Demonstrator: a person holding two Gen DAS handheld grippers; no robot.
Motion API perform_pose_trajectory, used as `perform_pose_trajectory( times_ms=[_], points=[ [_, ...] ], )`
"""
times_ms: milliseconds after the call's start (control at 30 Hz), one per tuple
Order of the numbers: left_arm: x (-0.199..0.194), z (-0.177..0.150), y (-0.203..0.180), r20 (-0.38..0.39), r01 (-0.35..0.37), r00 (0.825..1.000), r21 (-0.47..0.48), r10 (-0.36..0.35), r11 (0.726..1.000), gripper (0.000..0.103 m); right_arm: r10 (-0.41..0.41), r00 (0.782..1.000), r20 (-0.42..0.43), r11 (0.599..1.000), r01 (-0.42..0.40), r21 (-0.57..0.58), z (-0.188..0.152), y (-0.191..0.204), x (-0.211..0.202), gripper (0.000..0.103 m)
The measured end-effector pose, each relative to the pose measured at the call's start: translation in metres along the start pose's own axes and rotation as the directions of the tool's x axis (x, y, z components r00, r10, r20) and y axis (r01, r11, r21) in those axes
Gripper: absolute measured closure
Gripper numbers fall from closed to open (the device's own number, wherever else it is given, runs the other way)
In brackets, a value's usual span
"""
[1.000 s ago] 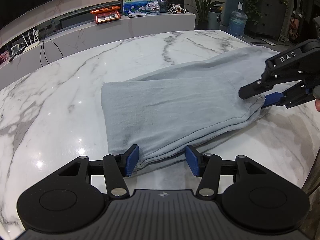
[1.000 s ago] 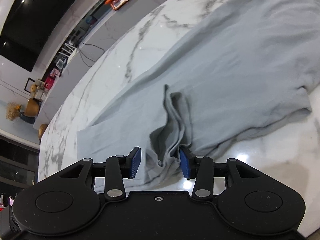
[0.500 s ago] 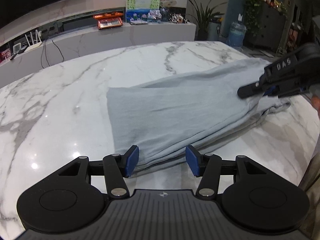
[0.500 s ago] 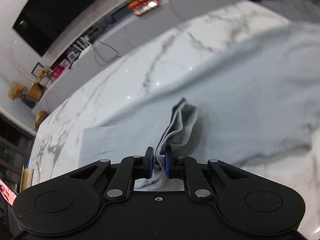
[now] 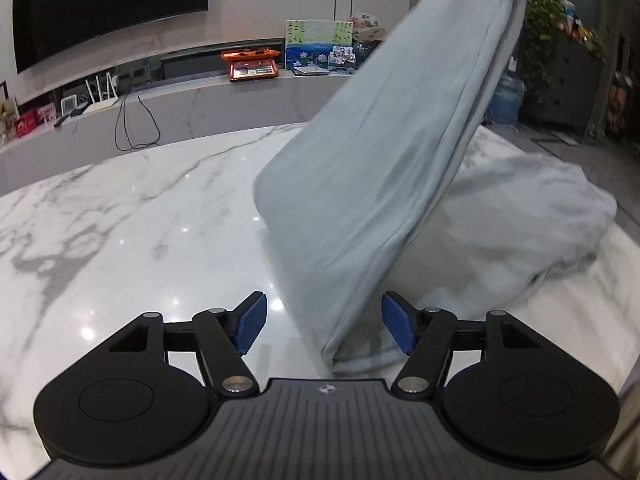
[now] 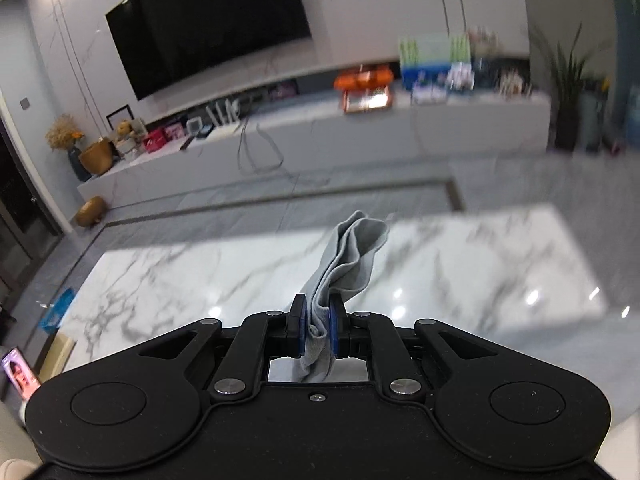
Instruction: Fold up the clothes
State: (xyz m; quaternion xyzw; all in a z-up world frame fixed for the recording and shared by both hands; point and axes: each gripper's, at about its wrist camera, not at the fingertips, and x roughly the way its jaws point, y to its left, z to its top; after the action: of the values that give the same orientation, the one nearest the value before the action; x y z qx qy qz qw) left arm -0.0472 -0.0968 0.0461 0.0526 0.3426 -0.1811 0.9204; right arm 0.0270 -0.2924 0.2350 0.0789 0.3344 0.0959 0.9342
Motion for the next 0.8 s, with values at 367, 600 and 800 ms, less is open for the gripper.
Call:
perform_pose_trajectory(
  times_ms=[367,600,800],
  points=[
    [0.052,0.017,-0.075,0.013,-0.008,1.0,0.078,0.007,0.997,0.048,-0.218,0.972,0.09,0.973,0.209,0.098,0.056,-0.131,-0.06,0.094],
    [0.061,0.017,-0.088,0.02,-0.043,0.999,0.127,0.041,0.991,0.067,-0.34,0.94,0.012,0.919,0.329,0.217,0.018,-0.249,-0.051,0.094],
    [0.068,0.017,-0.088,-0.018,-0.089,0.995,0.185,0.094,0.979,0.087,-0.307,0.945,-0.112,0.862,0.326,0.388,-0.066,-0.341,-0.009,0.094]
  ],
)
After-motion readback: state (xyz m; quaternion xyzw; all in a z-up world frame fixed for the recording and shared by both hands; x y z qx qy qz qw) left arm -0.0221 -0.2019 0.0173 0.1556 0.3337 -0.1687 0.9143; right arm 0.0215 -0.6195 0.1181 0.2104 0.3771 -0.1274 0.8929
